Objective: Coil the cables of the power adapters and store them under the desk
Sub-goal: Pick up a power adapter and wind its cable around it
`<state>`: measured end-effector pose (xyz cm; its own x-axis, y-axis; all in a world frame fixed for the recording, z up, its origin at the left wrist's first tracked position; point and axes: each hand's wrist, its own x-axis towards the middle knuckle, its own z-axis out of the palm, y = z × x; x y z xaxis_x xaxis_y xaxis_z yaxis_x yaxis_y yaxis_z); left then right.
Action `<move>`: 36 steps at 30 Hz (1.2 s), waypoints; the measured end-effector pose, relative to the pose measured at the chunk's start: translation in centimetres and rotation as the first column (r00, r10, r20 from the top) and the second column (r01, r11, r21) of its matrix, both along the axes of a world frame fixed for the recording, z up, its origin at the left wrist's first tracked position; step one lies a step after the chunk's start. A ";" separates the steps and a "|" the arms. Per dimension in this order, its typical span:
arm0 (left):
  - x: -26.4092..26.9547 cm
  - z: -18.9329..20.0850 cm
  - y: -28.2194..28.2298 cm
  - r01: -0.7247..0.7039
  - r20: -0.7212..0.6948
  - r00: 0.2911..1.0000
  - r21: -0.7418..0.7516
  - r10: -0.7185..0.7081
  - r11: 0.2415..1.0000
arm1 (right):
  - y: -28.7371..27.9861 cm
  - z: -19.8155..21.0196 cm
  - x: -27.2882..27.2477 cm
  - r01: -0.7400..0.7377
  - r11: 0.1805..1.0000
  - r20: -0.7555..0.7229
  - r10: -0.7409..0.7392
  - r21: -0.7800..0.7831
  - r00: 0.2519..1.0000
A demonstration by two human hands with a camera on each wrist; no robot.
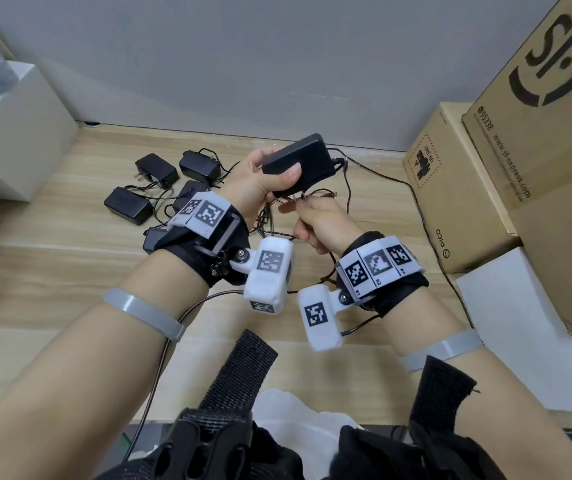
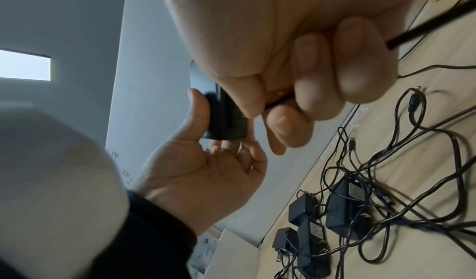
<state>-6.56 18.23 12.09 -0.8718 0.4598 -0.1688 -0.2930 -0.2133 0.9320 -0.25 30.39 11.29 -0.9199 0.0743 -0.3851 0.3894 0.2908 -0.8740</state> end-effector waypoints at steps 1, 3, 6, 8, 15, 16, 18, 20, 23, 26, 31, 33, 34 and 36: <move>-0.1 -0.1 0.0 -0.009 -0.007 1.000 -0.006 0.009 1.000 | 0.0 0.1 0.0 -0.012 1.000 0.023 0.012 -0.011 1.000; -0.2 -0.2 0.0 -0.022 -0.053 0.998 -0.074 0.018 0.997 | -0.2 0.3 0.0 -0.050 0.999 0.046 0.050 -0.006 0.998; -0.5 -0.3 0.1 -0.064 -0.151 0.988 -0.211 0.032 0.975 | -0.3 1.0 0.3 -0.154 0.973 -0.038 0.163 0.174 0.986; -0.9 -0.6 0.0 -0.094 -0.191 0.981 -0.285 0.039 0.954 | -0.1 1.5 0.5 -0.160 0.938 -0.131 0.208 0.307 0.969; -1.6 -1.6 -0.7 -0.165 -0.409 0.896 -0.669 -0.173 0.725 | 1.2 2.7 0.3 0.028 0.957 -0.298 0.062 0.288 0.952; -1.6 -1.8 -0.9 -0.093 -0.357 0.908 -0.681 -0.219 0.726 | 1.5 2.9 0.1 0.062 0.957 -0.320 0.033 0.284 0.947; -1.5 -1.8 -1.3 0.102 -0.236 0.916 -0.647 -0.326 0.756 | 2.1 3.2 -0.2 0.118 0.955 -0.359 -0.013 0.271 0.933; -1.4 -1.4 -1.6 0.265 -0.162 0.883 -0.602 -0.440 0.753 | 2.6 3.0 -0.3 0.149 0.957 -0.386 -0.043 0.249 0.922; -1.2 -0.7 -1.7 0.452 -0.097 0.824 -0.481 -0.558 0.751 | 3.1 2.2 -0.2 0.166 0.965 -0.418 -0.069 0.202 0.906; -1.1 -0.5 -1.9 0.524 -0.084 0.811 -0.337 -0.579 0.782 | 3.6 1.1 -0.5 0.192 0.966 -0.429 -0.103 0.170 0.897; -0.6 -0.6 -1.4 0.455 -0.072 0.886 -0.041 -0.457 0.889 | 2.9 -0.2 -0.6 0.160 0.977 -0.306 -0.112 0.139 0.946; -0.6 -0.5 -1.1 0.376 -0.075 0.925 0.035 -0.373 0.926 | 2.0 -0.6 -0.2 0.095 0.978 -0.216 -0.054 0.185 0.975; -0.6 -0.4 -0.9 0.327 -0.068 0.944 0.049 -0.324 0.944 | 1.5 -0.8 0.0 0.044 0.978 -0.180 -0.007 0.202 0.984; -0.6 -0.4 -0.4 0.223 -0.047 0.974 0.013 -0.222 0.975 | 0.6 -1.2 0.3 -0.018 0.985 -0.122 0.039 0.171 0.992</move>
